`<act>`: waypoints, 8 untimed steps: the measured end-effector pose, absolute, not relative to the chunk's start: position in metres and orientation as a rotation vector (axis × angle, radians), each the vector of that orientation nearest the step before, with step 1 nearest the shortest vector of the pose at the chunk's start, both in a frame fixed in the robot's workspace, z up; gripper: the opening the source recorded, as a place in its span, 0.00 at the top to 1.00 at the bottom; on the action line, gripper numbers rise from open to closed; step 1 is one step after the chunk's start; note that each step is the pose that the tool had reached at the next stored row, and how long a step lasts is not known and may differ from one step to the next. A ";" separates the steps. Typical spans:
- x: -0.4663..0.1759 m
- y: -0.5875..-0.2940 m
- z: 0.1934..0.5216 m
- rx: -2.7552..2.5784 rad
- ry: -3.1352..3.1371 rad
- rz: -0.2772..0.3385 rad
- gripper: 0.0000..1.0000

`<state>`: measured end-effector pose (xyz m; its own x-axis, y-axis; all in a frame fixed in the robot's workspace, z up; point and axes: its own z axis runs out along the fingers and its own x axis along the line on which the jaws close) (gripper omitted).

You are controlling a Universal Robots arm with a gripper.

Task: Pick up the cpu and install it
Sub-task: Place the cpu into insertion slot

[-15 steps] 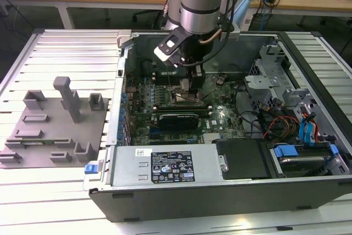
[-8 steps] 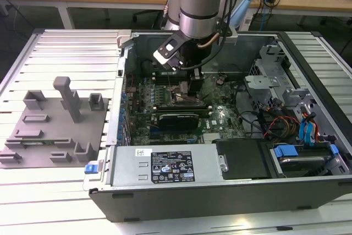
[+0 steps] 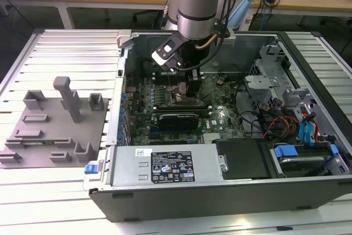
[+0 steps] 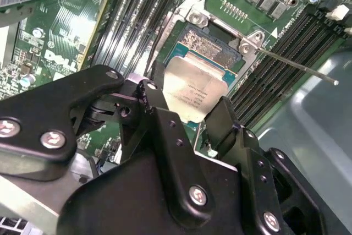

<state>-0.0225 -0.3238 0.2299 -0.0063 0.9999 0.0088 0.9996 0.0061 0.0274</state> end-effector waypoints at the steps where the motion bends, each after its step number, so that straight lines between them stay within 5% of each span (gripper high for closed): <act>1: -0.023 -0.324 0.227 2.205 2.219 0.039 0.46; 8: -0.024 -0.323 0.217 2.202 2.216 0.034 0.46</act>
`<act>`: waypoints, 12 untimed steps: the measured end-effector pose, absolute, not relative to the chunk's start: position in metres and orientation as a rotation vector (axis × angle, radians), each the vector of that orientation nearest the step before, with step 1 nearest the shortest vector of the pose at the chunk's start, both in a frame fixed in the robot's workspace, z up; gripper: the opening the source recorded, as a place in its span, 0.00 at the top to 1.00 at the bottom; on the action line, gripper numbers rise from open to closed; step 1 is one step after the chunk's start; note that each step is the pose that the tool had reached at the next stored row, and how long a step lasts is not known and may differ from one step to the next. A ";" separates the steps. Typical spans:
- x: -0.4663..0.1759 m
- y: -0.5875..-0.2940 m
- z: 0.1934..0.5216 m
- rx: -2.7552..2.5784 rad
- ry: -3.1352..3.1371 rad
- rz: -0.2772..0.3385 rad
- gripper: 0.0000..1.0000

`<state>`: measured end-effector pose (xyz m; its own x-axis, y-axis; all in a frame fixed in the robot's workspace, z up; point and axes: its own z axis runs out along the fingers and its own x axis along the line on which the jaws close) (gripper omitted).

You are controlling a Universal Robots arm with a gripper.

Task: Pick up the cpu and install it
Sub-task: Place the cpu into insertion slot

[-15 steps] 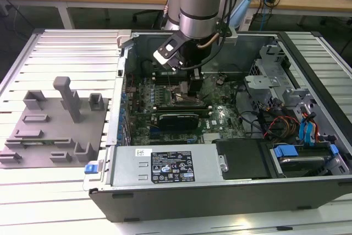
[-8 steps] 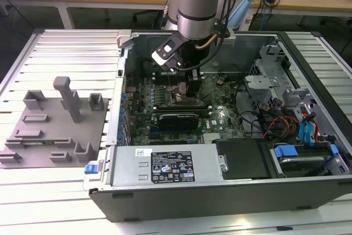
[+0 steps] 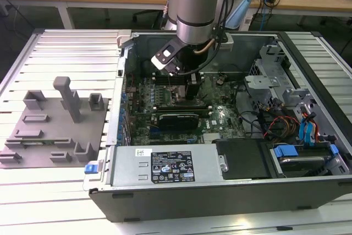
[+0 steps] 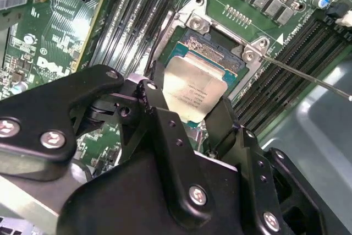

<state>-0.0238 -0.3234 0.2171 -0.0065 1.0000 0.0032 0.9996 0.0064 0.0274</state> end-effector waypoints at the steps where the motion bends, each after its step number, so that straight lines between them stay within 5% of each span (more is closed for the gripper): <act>1: -0.024 -0.323 0.216 2.202 2.216 0.034 0.46; 8: -0.024 -0.317 0.215 2.201 2.215 0.032 0.46; 12: -0.024 -0.314 0.213 2.178 2.193 -0.019 0.46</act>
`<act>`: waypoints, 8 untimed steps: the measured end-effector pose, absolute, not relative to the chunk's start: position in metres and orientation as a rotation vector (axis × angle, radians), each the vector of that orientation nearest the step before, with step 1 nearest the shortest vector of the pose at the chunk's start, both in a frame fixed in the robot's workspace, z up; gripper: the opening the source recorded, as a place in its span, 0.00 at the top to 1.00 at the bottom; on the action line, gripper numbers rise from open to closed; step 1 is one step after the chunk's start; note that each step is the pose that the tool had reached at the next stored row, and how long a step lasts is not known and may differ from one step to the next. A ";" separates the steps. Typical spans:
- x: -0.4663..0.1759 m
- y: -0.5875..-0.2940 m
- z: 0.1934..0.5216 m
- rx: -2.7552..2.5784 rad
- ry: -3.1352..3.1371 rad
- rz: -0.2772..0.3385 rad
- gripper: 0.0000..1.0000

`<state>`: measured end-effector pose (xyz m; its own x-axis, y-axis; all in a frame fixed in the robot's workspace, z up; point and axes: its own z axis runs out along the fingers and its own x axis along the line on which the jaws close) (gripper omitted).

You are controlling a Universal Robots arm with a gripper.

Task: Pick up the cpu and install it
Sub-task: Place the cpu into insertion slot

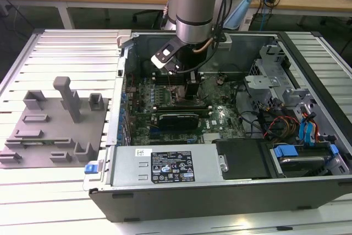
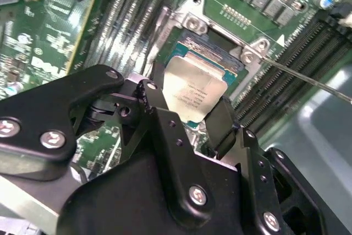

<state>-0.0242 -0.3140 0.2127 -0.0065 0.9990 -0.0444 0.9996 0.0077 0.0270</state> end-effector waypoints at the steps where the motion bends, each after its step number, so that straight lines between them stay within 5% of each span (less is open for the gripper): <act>1: -0.024 -0.313 0.212 2.176 2.192 -0.023 0.46; 8: -0.027 -0.311 0.207 2.176 2.192 -0.023 0.46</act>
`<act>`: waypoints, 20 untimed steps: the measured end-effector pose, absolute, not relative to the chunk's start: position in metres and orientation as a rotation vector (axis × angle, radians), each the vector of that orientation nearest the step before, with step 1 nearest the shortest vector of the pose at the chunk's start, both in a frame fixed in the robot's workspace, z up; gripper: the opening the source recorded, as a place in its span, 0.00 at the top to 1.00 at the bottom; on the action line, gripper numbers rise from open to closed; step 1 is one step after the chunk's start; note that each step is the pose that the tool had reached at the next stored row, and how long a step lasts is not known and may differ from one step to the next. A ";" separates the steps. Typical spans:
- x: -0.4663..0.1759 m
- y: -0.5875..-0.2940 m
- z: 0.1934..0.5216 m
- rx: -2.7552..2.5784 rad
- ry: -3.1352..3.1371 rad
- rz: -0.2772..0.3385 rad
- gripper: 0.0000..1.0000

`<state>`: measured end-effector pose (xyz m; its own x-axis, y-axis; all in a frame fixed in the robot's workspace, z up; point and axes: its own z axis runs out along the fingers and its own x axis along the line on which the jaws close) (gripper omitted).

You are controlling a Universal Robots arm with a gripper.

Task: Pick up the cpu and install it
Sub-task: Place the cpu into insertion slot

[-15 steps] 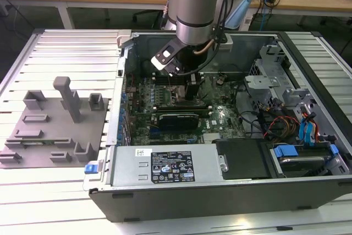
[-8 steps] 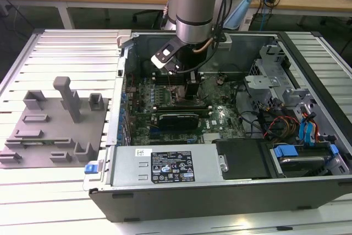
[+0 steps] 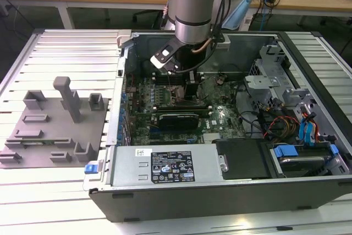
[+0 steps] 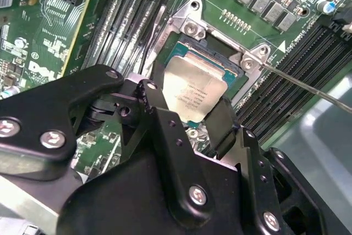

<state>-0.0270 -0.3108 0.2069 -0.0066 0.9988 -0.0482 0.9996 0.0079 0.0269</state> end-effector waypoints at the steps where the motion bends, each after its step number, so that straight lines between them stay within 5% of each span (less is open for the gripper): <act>1: -0.028 -0.311 0.206 2.176 2.193 -0.021 0.46; 20: -0.028 -0.311 0.198 2.207 2.188 0.007 0.46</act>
<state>-0.0276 -0.3108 0.1977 0.0089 0.9997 -0.0206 0.9996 -0.0083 0.0271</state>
